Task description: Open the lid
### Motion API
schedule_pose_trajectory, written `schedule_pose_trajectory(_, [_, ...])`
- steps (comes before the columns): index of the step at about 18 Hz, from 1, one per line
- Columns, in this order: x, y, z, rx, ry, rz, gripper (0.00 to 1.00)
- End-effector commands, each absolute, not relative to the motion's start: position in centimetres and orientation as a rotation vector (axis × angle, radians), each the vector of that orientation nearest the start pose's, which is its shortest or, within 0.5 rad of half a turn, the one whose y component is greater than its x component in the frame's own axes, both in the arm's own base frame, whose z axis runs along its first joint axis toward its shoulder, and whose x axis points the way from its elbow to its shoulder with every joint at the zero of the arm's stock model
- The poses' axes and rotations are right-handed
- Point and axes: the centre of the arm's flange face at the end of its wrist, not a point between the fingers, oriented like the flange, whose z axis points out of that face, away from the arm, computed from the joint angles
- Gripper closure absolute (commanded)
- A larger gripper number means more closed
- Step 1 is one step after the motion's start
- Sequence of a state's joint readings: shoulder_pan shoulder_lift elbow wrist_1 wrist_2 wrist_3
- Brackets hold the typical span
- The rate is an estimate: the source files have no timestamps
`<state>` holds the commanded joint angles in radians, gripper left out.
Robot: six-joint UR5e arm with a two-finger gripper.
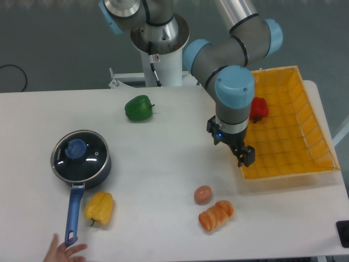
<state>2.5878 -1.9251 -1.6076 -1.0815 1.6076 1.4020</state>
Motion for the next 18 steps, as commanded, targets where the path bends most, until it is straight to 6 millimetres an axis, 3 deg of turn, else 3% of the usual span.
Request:
schedule_pose_trajectory(12, [-46.1,43.2,32.3,-3.047,0.572,0.140,0.00])
schedule_pose_trajectory(15, [-45.9,42.0,31.3,-3.060,0.551,0.112,0.00])
schedule_pose_trajectory(18, [-46.2,40.8,32.1,-3.059,0.522,0.130,0.00])
